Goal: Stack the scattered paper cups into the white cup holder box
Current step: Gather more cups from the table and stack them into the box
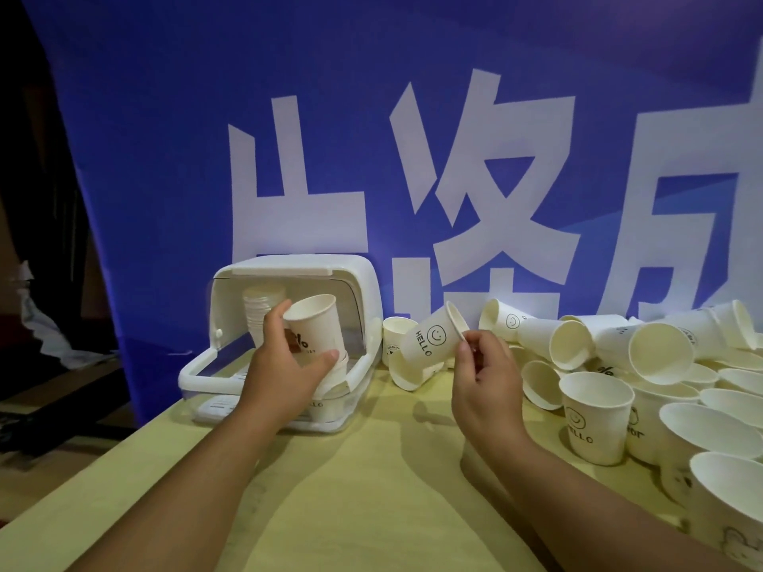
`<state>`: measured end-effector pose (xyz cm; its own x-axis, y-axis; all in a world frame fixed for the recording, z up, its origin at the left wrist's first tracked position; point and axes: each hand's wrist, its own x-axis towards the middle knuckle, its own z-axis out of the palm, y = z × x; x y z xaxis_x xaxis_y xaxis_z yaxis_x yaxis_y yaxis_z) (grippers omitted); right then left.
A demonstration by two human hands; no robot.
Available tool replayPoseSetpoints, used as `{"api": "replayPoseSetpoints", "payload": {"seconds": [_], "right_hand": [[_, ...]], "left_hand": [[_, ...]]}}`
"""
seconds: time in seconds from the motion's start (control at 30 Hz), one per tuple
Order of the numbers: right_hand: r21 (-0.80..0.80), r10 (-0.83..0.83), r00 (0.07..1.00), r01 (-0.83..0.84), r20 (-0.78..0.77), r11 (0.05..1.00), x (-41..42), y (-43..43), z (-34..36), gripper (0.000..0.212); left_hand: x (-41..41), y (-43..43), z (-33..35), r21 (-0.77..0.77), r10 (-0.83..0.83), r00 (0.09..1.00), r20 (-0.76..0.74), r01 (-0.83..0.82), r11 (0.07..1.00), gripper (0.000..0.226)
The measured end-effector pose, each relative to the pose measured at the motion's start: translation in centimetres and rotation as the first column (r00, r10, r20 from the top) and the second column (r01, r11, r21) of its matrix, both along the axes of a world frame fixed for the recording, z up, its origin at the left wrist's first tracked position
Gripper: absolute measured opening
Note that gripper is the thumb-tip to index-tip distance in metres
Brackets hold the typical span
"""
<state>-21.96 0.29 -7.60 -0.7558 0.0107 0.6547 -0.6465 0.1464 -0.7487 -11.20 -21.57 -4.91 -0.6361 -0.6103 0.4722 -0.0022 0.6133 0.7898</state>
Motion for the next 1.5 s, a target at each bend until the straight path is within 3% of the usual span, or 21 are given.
{"api": "replayPoseSetpoints", "payload": {"seconds": [0.13,0.37,0.43,0.5,0.57,0.8,1.03,1.17,1.27,1.37,1.5], "right_hand": [[0.034,0.034,0.999,-0.034,0.003,0.999,0.6,-1.4,2.4,0.011],[-0.028,0.095,0.995,-0.095,-0.027,0.995,1.0,-5.7,7.1,0.008],[-0.019,0.127,0.991,-0.128,-0.033,0.992,1.4,-7.2,7.5,0.009],[0.065,0.165,0.983,-0.161,-0.074,0.985,1.8,-8.3,7.3,0.006],[0.19,0.199,0.973,-0.175,-0.116,0.966,2.2,-9.0,6.6,0.005],[0.512,0.239,0.958,-0.127,-0.159,0.849,1.7,-8.5,5.1,0.019],[0.493,0.265,0.956,-0.17,-0.13,0.854,1.9,-8.8,4.6,0.029],[0.657,0.311,0.947,-0.184,-0.081,0.731,1.7,-8.7,3.5,0.026],[0.725,0.313,0.947,-0.165,-0.073,0.669,1.7,-8.4,2.8,0.037],[0.702,0.299,0.954,-0.187,-0.038,0.687,1.7,-8.3,2.6,0.04],[0.513,0.115,0.993,-0.088,-0.021,0.854,0.5,-7.5,2.5,0.029]], "left_hand": [[0.1,-0.9,0.2,0.007,-0.012,1.0,0.018,0.011,1.0,0.097],[0.7,-1.8,0.2,-0.097,0.019,0.967,0.254,0.006,0.995,0.112],[0.8,-2.1,0.1,-0.146,0.075,0.944,0.322,-0.029,0.989,0.101],[0.8,-2.2,-0.2,-0.176,0.09,0.927,0.363,-0.026,0.984,0.072],[0.9,-2.3,-0.4,-0.188,0.083,0.929,0.361,-0.014,0.982,0.062],[0.9,-2.2,-0.5,-0.154,0.052,0.934,0.354,0.003,0.988,0.092],[1.3,-1.6,-0.2,-0.143,0.042,0.944,0.327,0.006,0.99,0.075],[1.4,-1.5,-0.2,-0.138,0.053,0.947,0.316,-0.01,0.99,0.1],[1.3,-1.6,-0.4,-0.16,0.052,0.942,0.332,0.002,0.987,0.091],[1.2,-1.8,-0.6,-0.174,0.068,0.938,0.341,-0.008,0.985,0.081],[1.2,-1.5,-0.4,-0.234,0.083,0.963,0.257,-0.021,0.972,0.067]]}}
